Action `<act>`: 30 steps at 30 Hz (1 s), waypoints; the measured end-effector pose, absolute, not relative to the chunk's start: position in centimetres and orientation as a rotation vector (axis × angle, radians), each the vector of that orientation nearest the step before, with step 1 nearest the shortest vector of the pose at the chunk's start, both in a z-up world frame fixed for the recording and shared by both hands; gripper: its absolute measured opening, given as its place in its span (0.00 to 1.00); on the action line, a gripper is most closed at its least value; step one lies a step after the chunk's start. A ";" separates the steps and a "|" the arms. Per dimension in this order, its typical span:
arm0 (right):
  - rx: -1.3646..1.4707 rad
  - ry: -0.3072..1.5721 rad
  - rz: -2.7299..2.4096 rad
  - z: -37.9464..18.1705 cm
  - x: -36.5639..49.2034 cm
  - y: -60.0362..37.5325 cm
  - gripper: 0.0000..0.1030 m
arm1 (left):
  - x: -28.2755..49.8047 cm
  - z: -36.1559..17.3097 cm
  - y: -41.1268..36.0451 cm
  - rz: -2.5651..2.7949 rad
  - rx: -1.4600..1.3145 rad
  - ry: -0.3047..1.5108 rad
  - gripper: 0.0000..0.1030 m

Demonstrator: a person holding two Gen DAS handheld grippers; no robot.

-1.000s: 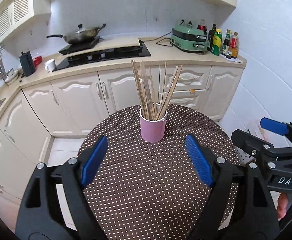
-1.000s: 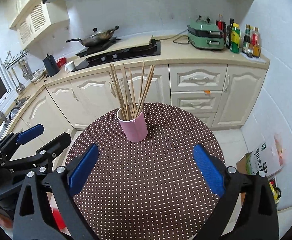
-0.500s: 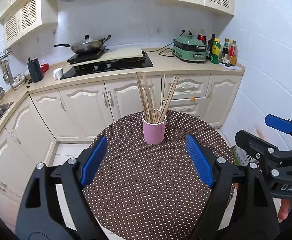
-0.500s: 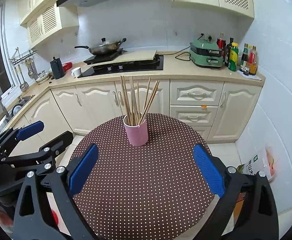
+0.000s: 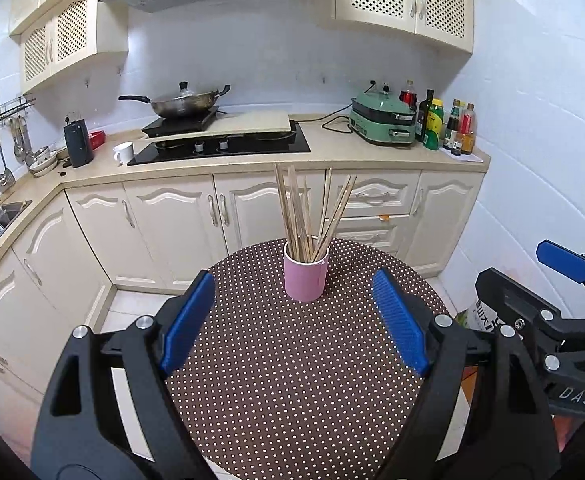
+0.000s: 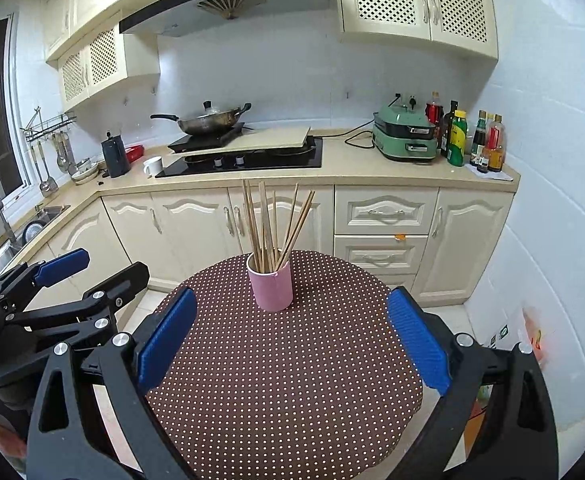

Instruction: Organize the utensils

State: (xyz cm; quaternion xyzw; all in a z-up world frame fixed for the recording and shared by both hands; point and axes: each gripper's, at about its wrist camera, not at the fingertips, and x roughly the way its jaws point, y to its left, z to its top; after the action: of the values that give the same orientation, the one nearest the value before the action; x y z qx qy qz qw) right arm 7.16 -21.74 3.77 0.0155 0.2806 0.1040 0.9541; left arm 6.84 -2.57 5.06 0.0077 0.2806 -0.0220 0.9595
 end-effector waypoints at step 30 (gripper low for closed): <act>0.045 0.584 0.207 3.6 7.7 -22.2 0.91 | 7.5 4.8 -2.7 -0.044 0.021 0.583 0.78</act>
State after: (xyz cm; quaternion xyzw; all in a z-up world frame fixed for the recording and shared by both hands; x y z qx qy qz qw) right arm 7.67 -22.20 3.55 0.0221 0.2876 0.1017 0.9521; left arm 7.53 -2.73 4.84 0.0106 0.2876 -0.0214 0.9575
